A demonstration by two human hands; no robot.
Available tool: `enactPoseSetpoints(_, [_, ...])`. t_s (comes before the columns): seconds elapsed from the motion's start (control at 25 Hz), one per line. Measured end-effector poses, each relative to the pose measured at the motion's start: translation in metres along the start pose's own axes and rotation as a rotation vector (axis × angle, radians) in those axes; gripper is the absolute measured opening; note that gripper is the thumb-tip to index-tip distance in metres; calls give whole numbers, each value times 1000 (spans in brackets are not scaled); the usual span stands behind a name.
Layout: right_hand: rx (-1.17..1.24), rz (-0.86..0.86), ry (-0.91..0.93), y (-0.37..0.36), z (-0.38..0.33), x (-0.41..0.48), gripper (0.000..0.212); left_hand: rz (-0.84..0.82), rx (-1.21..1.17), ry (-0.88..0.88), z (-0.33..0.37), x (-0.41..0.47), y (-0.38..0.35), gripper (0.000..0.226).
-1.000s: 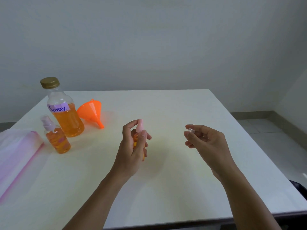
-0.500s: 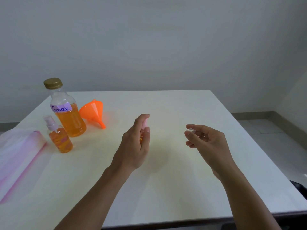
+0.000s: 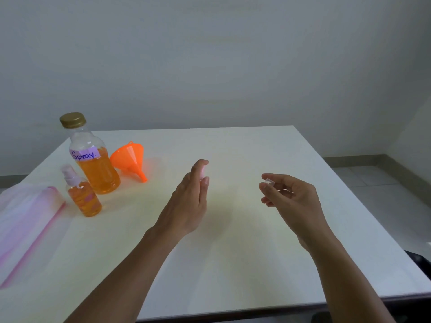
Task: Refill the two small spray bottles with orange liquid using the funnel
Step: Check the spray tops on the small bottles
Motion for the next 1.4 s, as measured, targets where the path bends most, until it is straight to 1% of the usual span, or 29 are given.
enactPoseSetpoints(0.12, [-1,-1,0,-1,0,0,15,71,-25,-35,6,3,3,30])
enactPoseSetpoints(0.24, [-7,0,4,-1,0,1,16,106,21,-39,8,6,5,44])
enactPoseSetpoints(0.32, [-10,3,6,0,0,0,16,96,40,-21,6,8,3,49])
enactPoseSetpoints(0.56, [-17,6,13,1,0,1,16,79,112,48,-8,7,-9,39])
enactPoseSetpoints(0.76, [-25,8,26,2,1,2,16,35,164,63,-14,11,-12,54])
enactPoseSetpoints(0.88, [-14,-1,32,0,1,2,17,41,61,139,-12,7,-7,54])
enactPoseSetpoints(0.96, [-17,-18,50,-3,-2,0,18,14,-68,184,-10,0,-3,50])
enactPoseSetpoints(1.04, [16,-51,69,-10,-6,-2,22,-36,-300,233,-3,-11,1,45])
enactPoseSetpoints(1.12, [105,-101,83,-18,-13,-7,25,-97,-579,278,5,-25,4,44])
enactPoseSetpoints(1.16, [151,-127,95,-23,-17,-10,27,-113,-666,288,8,-31,6,45])
enactPoseSetpoints(1.2, [188,-149,111,-29,-21,-12,27,-120,-707,278,10,-36,8,45])
enactPoseSetpoints(1.28, [212,-175,143,-41,-27,-16,27,-115,-704,241,10,-43,10,42])
enactPoseSetpoints(1.4, [150,-165,177,-59,-30,-17,23,-121,-638,220,2,-47,11,39])
Point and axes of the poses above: each hand's wrist, its own x-axis towards the middle knuckle, its own y-axis out of the back of the hand, z = x × y, the point moved 4 cm from there along x, towards the middle knuckle, and after that the axes turned 4 degrees about -x, right-handed, at the moved point
